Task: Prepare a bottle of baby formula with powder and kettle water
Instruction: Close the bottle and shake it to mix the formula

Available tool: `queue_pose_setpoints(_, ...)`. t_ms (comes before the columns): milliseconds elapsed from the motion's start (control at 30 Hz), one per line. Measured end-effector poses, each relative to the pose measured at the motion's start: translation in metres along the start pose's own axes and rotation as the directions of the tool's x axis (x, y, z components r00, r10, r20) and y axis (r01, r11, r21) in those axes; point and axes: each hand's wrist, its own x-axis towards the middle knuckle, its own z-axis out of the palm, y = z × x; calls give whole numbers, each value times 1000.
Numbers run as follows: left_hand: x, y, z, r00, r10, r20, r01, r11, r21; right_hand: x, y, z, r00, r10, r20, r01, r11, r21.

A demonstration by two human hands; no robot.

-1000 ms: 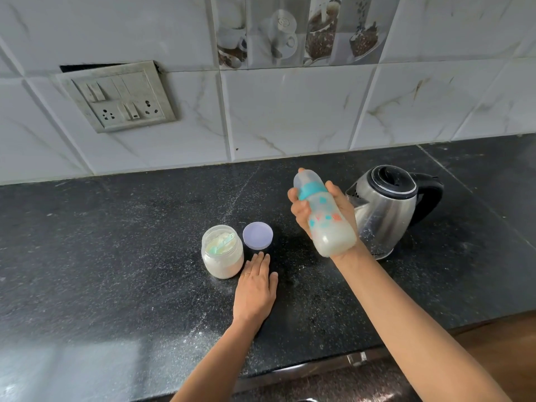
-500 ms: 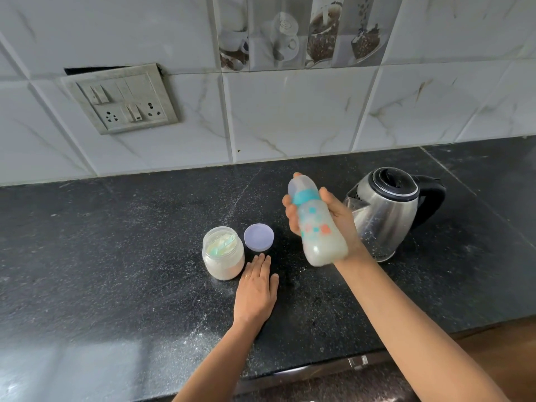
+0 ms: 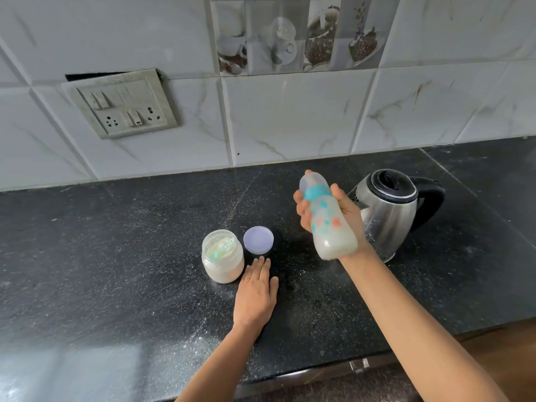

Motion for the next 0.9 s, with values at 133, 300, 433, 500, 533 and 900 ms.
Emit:
queue_pose_setpoints(133,-1,1,0,1000,-2,7,2,1000,3,0,-4,-9,1000,-2,10,1,995,95)
queue_pose_setpoints(300,0,2,0,1000,-11,5,11,1000,9,-3,-2,-14,998,-45,-43,49,993,106)
queue_pose_setpoints(433,0,2,0,1000,-19,1,19,1000,9,-3,3,-15,1000,-21,2,21,999,-36)
queue_pose_setpoints(500,0,1,0,1000,-19,1,19,1000,7,-2,2,-11,999,-38,-34,38,999,1)
queue_pose_setpoints(533,-1,1,0,1000,-20,2,20,1000,7,-2,1,-15,997,-44,-61,49,995,92)
queue_pose_setpoints(900,-1,1,0,1000,-14,6,14,1000,3,-4,3,-15,1000,1,13,-2,998,69)
